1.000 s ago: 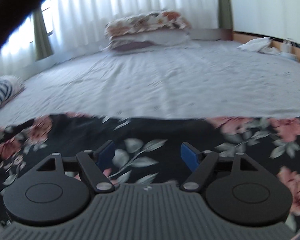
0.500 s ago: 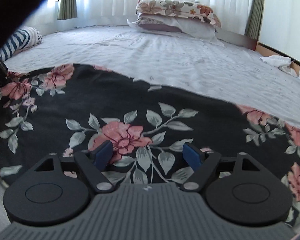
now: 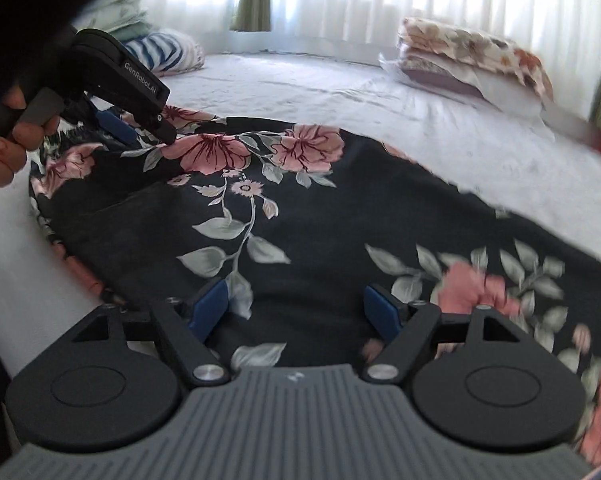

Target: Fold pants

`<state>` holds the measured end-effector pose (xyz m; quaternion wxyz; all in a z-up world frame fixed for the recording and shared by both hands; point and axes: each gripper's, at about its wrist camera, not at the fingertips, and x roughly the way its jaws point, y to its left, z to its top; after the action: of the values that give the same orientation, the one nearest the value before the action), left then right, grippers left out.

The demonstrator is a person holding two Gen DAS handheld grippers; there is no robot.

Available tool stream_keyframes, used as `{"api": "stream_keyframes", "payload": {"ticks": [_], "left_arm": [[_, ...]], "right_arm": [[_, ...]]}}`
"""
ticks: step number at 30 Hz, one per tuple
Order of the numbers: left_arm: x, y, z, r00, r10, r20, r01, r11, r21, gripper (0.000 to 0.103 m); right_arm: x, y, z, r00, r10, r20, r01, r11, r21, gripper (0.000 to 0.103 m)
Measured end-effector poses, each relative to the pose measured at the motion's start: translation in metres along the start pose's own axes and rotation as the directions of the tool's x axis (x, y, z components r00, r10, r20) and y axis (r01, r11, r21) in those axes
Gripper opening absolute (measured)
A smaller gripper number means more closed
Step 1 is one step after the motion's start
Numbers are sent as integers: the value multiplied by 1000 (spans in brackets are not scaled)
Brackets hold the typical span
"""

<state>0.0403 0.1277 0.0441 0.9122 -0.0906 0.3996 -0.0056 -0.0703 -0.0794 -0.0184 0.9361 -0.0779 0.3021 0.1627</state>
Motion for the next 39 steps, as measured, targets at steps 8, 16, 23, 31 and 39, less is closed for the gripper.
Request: {"api": "stream_keyframes", "payload": {"ticks": [8,16,23,31,39], "left_arm": [[17,-53,30,995,-100,-16,101,994,51,44],[28,-87,42,995,-99,-34,103,987,124,43],[0,-65,10,993,-97,-67,107,982,158,43],[-29,-57,-23,994,-62,-95,84,966,245,43],[-59,-53,-52,987,-61,-147,102,952,290,43]], "right_arm": [[-17,-4,3,996,72,-50,-72,997,1,85],[9,-3,17,1000,4,-27,-3,999,35,80],[-32,16,-5,999,24,22,-20,988,-155,79],[-46,38,-13,999,-9,53,26,942,-335,75],[-39,44,-11,996,-46,77,71,931,-359,74]]}}
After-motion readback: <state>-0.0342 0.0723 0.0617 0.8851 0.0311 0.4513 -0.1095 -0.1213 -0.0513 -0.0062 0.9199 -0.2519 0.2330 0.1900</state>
